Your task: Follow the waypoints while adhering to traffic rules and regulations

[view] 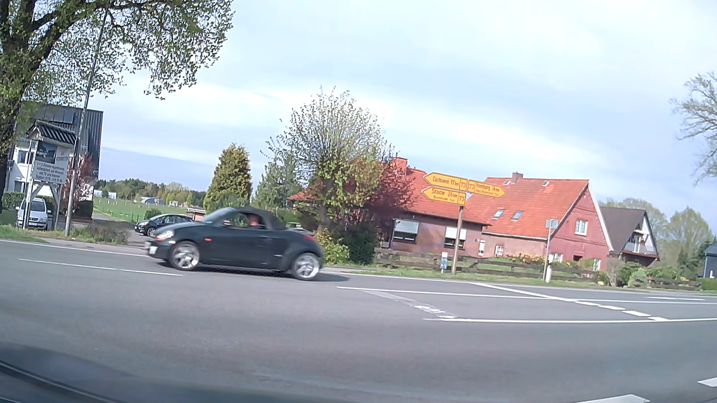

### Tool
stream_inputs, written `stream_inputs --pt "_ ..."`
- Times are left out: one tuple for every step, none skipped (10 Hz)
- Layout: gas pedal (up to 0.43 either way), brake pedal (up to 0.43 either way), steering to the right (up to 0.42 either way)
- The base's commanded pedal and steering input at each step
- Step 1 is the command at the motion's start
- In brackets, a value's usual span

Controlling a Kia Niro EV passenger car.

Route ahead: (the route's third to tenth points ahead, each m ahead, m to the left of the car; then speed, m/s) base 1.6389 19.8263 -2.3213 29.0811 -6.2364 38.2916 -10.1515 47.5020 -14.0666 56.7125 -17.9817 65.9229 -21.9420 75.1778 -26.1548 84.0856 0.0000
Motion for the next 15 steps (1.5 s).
stream_inputs --pt "0.000 0.195 -0.452" --pt "0.000 0.195 -0.452" --pt "0.000 0.195 -0.452" --pt "0.000 0.195 -0.452" --pt "0.000 0.195 -0.453" --pt "0.000 0.195 -0.453" --pt "0.000 0.195 -0.453" --pt "0.000 0.195 -0.453" --pt "0.000 0.195 -0.454" --pt "0.000 0.195 -0.454" --pt "0.000 0.195 -0.454" --pt "0.000 0.195 -0.454" --pt "0.000 0.195 -0.454" --pt "0.000 0.195 -0.454" --pt "0.000 0.195 -0.454"
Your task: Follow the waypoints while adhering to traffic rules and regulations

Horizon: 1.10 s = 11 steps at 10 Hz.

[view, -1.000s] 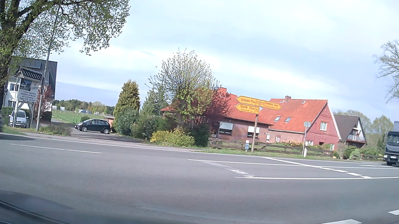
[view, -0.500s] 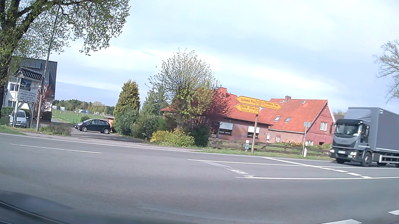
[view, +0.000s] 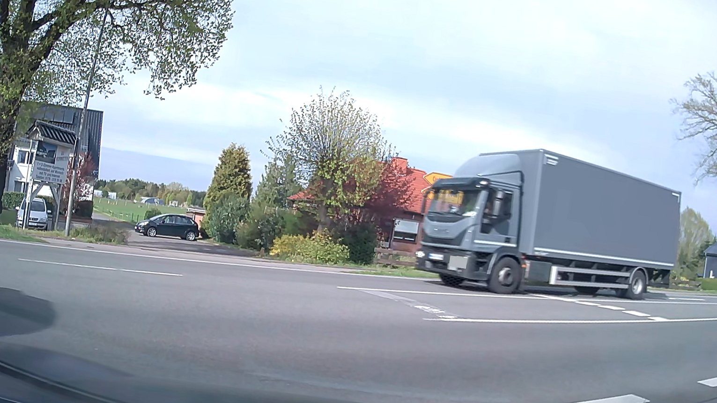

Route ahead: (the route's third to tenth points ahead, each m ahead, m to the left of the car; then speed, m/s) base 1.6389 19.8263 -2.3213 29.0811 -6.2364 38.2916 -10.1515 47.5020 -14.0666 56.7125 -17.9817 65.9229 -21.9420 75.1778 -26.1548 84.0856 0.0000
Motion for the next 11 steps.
stream_inputs --pt "0.000 0.195 -0.454" --pt "0.000 0.195 -0.454" --pt "0.000 0.195 -0.454" --pt "0.000 0.195 -0.454" --pt "0.000 0.195 -0.454" --pt "0.000 0.195 -0.454" --pt "0.000 0.195 -0.454" --pt "0.000 0.201 -0.454" --pt "0.000 0.195 -0.454" --pt "0.000 0.195 -0.454" --pt "0.000 0.195 -0.454"
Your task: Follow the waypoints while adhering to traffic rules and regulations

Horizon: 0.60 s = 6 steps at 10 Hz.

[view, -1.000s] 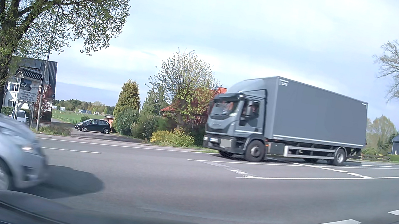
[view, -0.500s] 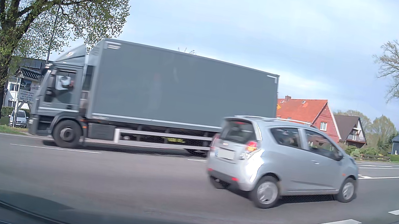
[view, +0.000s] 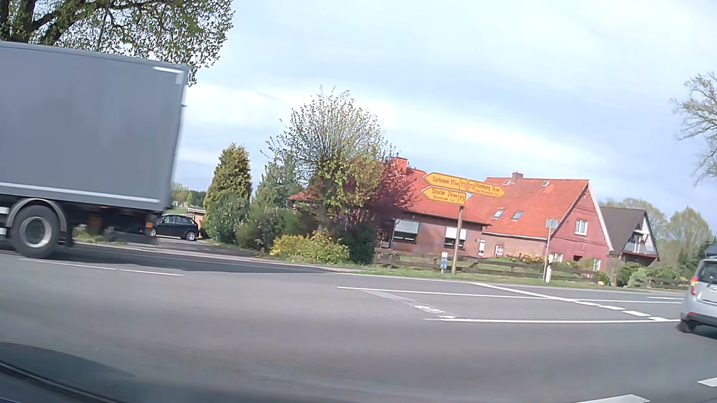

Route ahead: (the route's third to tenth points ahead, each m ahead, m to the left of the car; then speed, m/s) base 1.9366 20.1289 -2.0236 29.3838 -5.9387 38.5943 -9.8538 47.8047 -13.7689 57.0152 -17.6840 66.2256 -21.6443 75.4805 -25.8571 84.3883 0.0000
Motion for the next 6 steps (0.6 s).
stream_inputs --pt "0.000 0.195 -0.454" --pt "0.000 0.195 -0.454" --pt "0.000 0.195 -0.454" --pt "0.000 0.195 -0.454" --pt "0.000 0.195 -0.454" --pt "0.000 0.195 -0.452"
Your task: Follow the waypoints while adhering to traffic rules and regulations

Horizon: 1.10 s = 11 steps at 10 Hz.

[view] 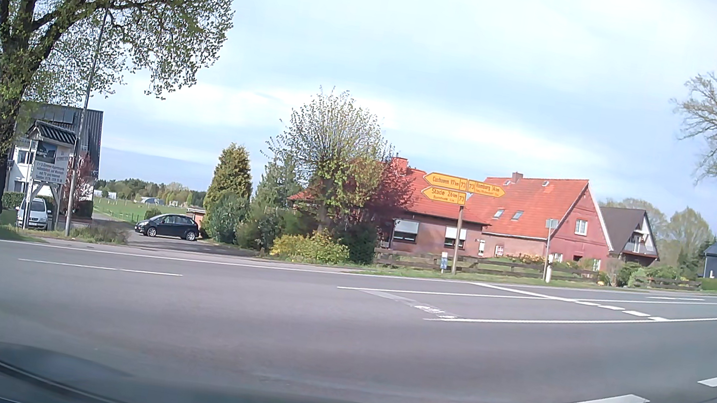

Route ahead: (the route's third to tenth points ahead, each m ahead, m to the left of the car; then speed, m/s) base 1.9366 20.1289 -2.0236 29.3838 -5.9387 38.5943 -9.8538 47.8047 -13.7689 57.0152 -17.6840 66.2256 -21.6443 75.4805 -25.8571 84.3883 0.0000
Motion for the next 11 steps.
stream_inputs --pt "0.000 0.195 -0.452" --pt "0.000 0.195 -0.451" --pt "0.000 0.195 -0.451" --pt "0.000 0.195 -0.452" --pt "0.000 0.195 -0.452" --pt "0.000 0.195 -0.452" --pt "0.000 0.195 -0.451" --pt "0.000 0.195 -0.451" --pt "0.000 0.195 -0.451" --pt "0.000 0.195 -0.451" --pt "0.000 0.195 -0.452"
